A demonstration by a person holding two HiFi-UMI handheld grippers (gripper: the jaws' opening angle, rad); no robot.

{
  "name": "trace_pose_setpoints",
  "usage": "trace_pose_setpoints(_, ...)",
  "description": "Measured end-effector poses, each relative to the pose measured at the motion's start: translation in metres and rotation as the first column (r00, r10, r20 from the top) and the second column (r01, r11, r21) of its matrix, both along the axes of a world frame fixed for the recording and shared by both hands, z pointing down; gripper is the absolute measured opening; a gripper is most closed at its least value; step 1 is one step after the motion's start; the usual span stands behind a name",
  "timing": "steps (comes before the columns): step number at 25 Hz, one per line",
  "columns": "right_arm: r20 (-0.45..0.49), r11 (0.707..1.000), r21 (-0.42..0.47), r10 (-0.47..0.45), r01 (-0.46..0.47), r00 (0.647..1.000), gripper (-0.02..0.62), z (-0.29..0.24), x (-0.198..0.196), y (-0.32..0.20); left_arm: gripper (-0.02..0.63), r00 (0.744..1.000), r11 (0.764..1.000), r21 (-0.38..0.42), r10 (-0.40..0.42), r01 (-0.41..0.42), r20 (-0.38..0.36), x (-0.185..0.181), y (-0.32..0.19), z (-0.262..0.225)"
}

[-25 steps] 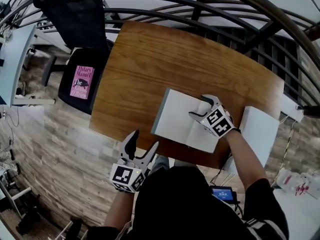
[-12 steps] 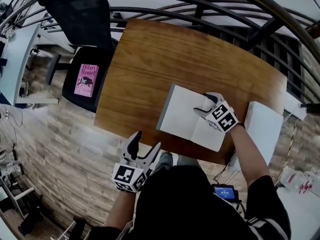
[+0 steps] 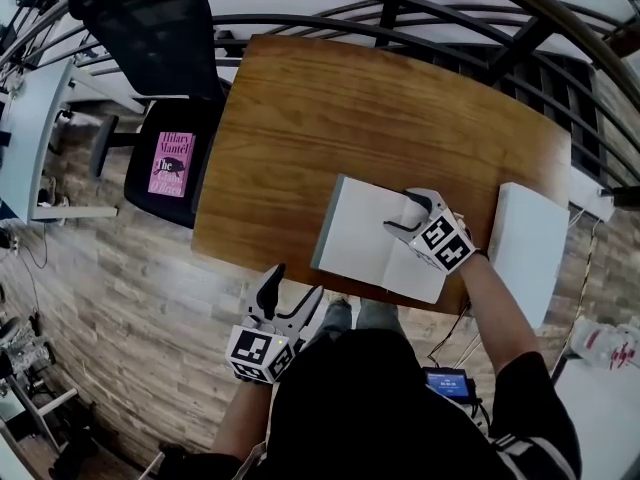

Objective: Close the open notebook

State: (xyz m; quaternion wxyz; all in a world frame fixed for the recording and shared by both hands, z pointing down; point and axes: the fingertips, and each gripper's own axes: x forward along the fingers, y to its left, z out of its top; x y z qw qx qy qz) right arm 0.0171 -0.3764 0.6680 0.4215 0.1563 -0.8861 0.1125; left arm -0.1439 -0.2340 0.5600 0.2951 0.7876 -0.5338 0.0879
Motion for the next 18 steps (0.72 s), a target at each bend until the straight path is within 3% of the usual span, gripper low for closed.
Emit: trace_pose_setpoints(18, -0.006, 0.999, 0.039, -0.025, 0.025, 1.000, 0.322, 0.000, -0.025, 0.066, 0.333, 0.996, 0.994, -0.073, 0.079, -0.081, -0.030, -0.020, 0.039, 0.039)
